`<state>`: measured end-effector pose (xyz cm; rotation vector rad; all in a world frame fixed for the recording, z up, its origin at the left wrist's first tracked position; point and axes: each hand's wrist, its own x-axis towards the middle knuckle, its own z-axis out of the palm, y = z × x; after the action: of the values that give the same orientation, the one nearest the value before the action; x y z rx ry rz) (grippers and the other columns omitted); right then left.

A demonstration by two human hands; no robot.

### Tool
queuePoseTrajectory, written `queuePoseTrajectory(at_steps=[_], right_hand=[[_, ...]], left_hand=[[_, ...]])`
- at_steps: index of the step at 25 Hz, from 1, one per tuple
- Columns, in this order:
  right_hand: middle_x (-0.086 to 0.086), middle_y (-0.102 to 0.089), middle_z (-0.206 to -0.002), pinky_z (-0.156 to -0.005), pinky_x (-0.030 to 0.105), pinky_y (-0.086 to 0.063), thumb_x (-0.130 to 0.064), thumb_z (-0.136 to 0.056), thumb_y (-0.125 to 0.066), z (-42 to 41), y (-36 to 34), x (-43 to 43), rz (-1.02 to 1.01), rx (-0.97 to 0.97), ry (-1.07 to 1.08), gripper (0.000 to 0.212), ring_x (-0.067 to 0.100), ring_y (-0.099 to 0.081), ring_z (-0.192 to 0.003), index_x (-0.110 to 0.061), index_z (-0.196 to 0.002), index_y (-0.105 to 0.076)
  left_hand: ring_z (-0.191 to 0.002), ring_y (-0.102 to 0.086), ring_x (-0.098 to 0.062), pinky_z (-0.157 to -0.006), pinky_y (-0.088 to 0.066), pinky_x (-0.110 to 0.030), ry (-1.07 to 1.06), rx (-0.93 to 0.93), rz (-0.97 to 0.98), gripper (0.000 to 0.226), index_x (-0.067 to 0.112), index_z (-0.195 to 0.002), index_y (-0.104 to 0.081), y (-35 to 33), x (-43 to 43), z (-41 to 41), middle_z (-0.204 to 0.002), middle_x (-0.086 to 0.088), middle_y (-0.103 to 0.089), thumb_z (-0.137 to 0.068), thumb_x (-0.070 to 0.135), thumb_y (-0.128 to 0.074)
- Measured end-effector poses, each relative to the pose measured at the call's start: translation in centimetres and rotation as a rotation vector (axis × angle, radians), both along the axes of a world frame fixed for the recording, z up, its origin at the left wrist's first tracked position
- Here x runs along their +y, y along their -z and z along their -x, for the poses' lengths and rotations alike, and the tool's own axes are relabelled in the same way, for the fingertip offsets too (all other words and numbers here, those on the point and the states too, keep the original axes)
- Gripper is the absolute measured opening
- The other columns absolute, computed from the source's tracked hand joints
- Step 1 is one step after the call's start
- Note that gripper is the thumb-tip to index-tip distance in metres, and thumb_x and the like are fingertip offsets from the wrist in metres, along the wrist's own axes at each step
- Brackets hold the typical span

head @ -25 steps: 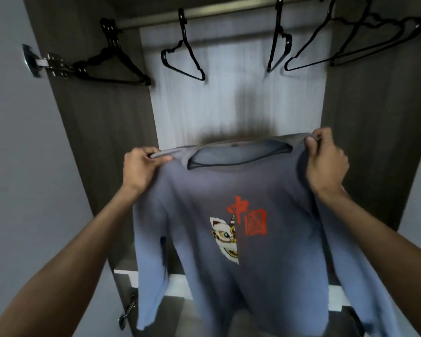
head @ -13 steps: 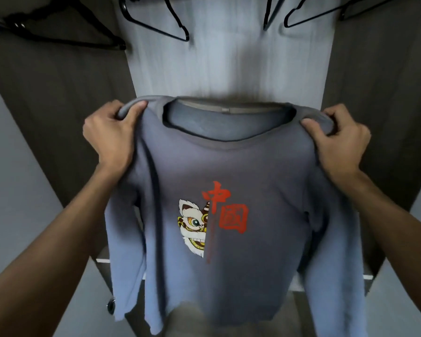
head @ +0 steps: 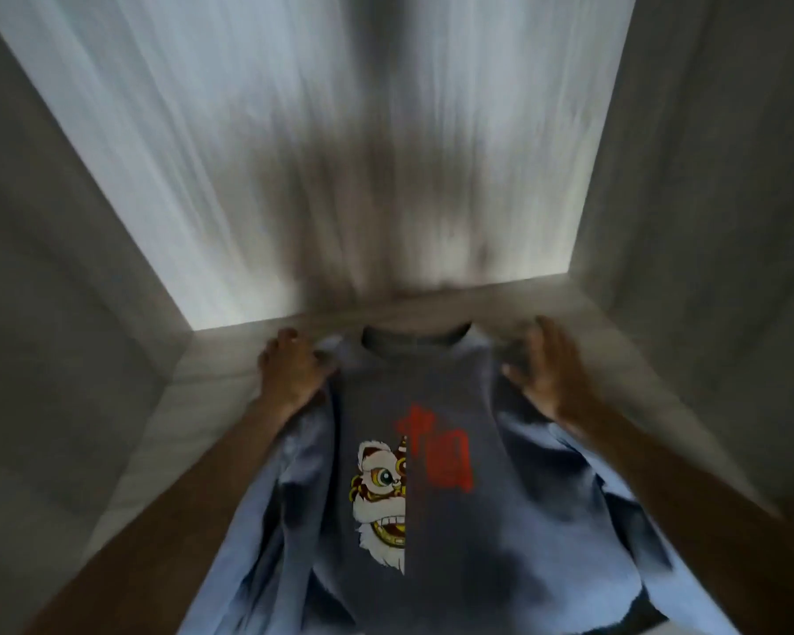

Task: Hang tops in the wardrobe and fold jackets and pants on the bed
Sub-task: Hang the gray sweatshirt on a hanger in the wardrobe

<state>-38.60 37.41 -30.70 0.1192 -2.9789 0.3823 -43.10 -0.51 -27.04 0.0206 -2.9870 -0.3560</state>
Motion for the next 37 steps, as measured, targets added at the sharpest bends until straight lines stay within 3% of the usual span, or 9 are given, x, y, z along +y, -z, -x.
queuePoseTrajectory(at_steps=[3, 5, 10, 15, 20, 24, 31, 34, 37], right_hand=[[0.021, -0.042, -0.147, -0.110, 0.047, -0.033, -0.076, -0.082, -0.013, -0.8, 5.9, -0.5, -0.085, -0.199, -0.016, 0.093, 0.039, -0.042, -0.134, -0.014, -0.142, -0.047], [0.015, -0.039, -0.152, -0.114, 0.041, -0.028, -0.070, -0.086, -0.024, -0.6, 4.5, -0.3, -0.090, -0.228, -0.010, 0.081, 0.033, -0.037, -0.139, -0.018, -0.147, -0.041], [0.011, -0.062, -0.129, -0.097, 0.035, -0.045, -0.030, -0.093, -0.064, -0.3, -3.9, 0.5, 0.269, -0.117, -0.067, 0.036, 0.028, -0.058, -0.118, -0.013, -0.125, -0.064], [0.003, -0.068, -0.108, -0.088, 0.030, -0.048, -0.027, -0.093, -0.065, -3.6, -17.6, 2.5, 0.385, 0.146, -0.032, 0.023, 0.016, -0.062, -0.092, -0.015, -0.111, -0.069], [-0.003, -0.066, -0.104, -0.085, 0.018, -0.039, -0.025, -0.094, -0.062, -9.5, -29.6, 5.2, 0.430, 0.358, 0.021, 0.018, 0.011, -0.058, -0.097, -0.018, -0.108, -0.070], [0.001, -0.068, -0.098, -0.065, 0.025, -0.048, -0.022, -0.092, -0.060, -12.8, -35.5, 7.1, 0.790, 0.454, 0.092, 0.006, 0.015, -0.063, -0.079, -0.022, -0.089, -0.065], [0.009, -0.052, -0.137, -0.105, 0.044, -0.044, -0.046, -0.075, -0.062, -15.1, -43.3, 9.4, 0.987, 0.770, 0.227, 0.080, 0.027, -0.052, -0.124, -0.011, -0.142, -0.038], [0.009, -0.057, -0.127, -0.096, 0.050, -0.051, -0.058, -0.056, -0.060, -14.7, -46.6, 9.4, 1.095, 0.815, 0.245, 0.097, 0.030, -0.062, -0.111, -0.017, -0.140, -0.033], [0.009, -0.063, -0.114, -0.089, 0.051, -0.055, -0.052, -0.062, -0.055, -13.8, -48.0, 10.0, 1.125, 0.822, 0.333, 0.078, 0.032, -0.069, -0.090, -0.018, -0.131, -0.042]], left_hand=[[-0.149, -0.011, -0.037, -0.119, -0.012, -0.053, 0.148, -0.439, 0.170, 0.080, 0.024, -0.156, -0.012, 5.9, 2.7, -0.1, -0.163, -0.017, -0.004, -0.094, 0.065, -0.040], [-0.150, -0.001, -0.035, -0.119, -0.004, -0.054, 0.157, -0.498, 0.212, 0.079, 0.026, -0.157, -0.009, 5.9, 3.9, 0.6, -0.163, -0.016, 0.005, -0.095, 0.067, -0.034], [-0.129, -0.048, -0.026, -0.100, -0.038, -0.027, 0.345, -0.447, -0.101, 0.054, 0.012, -0.139, -0.048, -3.5, 7.7, 0.5, -0.147, -0.010, -0.047, -0.095, 0.041, -0.059], [-0.133, -0.046, -0.020, -0.109, -0.036, -0.030, 0.491, -0.298, -0.215, 0.062, 0.021, -0.144, -0.045, -16.5, 13.5, -3.2, -0.144, -0.001, -0.048, -0.092, 0.051, -0.060], [-0.119, -0.057, -0.019, -0.102, -0.042, -0.028, 0.622, -0.089, -0.220, 0.050, 0.020, -0.136, -0.053, -27.6, 19.0, -8.3, -0.128, -0.002, -0.060, -0.093, 0.046, -0.059], [-0.096, -0.069, -0.019, -0.090, -0.048, -0.031, 0.679, 0.021, -0.255, 0.037, 0.022, -0.125, -0.060, -33.2, 21.9, -11.4, -0.117, 0.001, -0.067, -0.095, 0.043, -0.059], [-0.090, -0.072, -0.018, -0.089, -0.052, -0.037, 0.843, 0.050, -0.447, 0.026, 0.025, -0.113, -0.064, -38.1, 24.4, -13.3, -0.106, 0.002, -0.071, -0.094, 0.042, -0.060], [-0.091, -0.072, -0.020, -0.090, -0.053, -0.037, 0.853, 0.076, -0.442, 0.026, 0.025, -0.112, -0.064, -39.8, 24.8, -13.2, -0.107, 0.001, -0.071, -0.094, 0.043, -0.059], [-0.091, -0.071, -0.020, -0.091, -0.053, -0.038, 0.853, 0.059, -0.385, 0.028, 0.024, -0.113, -0.063, -40.6, 24.7, -12.9, -0.109, 0.001, -0.069, -0.094, 0.044, -0.059]])
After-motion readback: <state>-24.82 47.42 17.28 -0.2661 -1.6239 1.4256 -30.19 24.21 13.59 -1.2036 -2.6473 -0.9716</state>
